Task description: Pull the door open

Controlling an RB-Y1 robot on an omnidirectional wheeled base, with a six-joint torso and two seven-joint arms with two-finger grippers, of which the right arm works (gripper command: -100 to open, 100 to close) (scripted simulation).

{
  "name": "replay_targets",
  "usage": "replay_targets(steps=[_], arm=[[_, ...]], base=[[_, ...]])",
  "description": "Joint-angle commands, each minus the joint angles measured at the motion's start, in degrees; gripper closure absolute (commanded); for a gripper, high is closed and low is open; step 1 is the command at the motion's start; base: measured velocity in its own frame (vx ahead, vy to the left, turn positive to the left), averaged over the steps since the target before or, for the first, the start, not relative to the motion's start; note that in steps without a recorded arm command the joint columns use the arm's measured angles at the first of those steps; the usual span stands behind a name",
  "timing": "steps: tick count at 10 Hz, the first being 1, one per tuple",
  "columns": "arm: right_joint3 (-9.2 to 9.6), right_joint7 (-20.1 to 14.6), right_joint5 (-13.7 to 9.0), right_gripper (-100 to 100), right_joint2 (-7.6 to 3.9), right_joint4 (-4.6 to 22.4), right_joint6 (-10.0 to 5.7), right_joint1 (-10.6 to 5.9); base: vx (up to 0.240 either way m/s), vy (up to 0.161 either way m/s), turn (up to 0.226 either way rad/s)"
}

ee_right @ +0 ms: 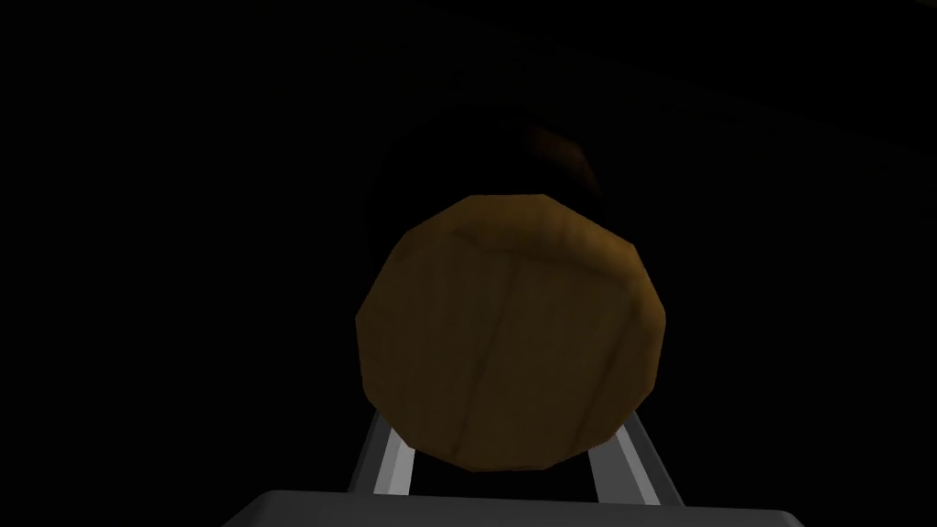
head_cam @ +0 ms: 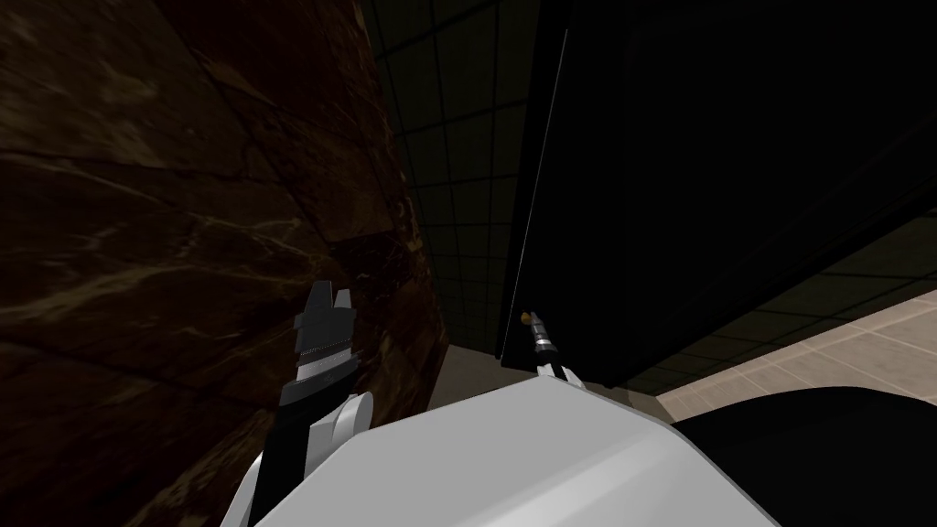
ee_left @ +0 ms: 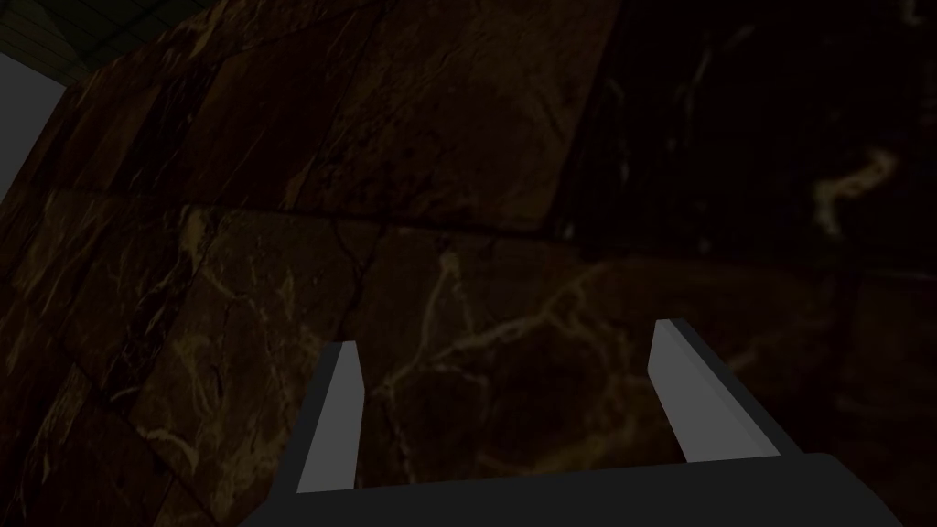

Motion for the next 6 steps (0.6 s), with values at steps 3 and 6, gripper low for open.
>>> replay_targets(steps=[3,6], arm=[[2.16,-4.4,-1.9,100,0.43,-1.1,0.10,-0.45],[2.16,-4.4,-1.9,100,0.43,-1.1,0.10,-0.45]], base=[[-0.036,-0.005,0.032],[-0.001,-0.003,-0.003]])
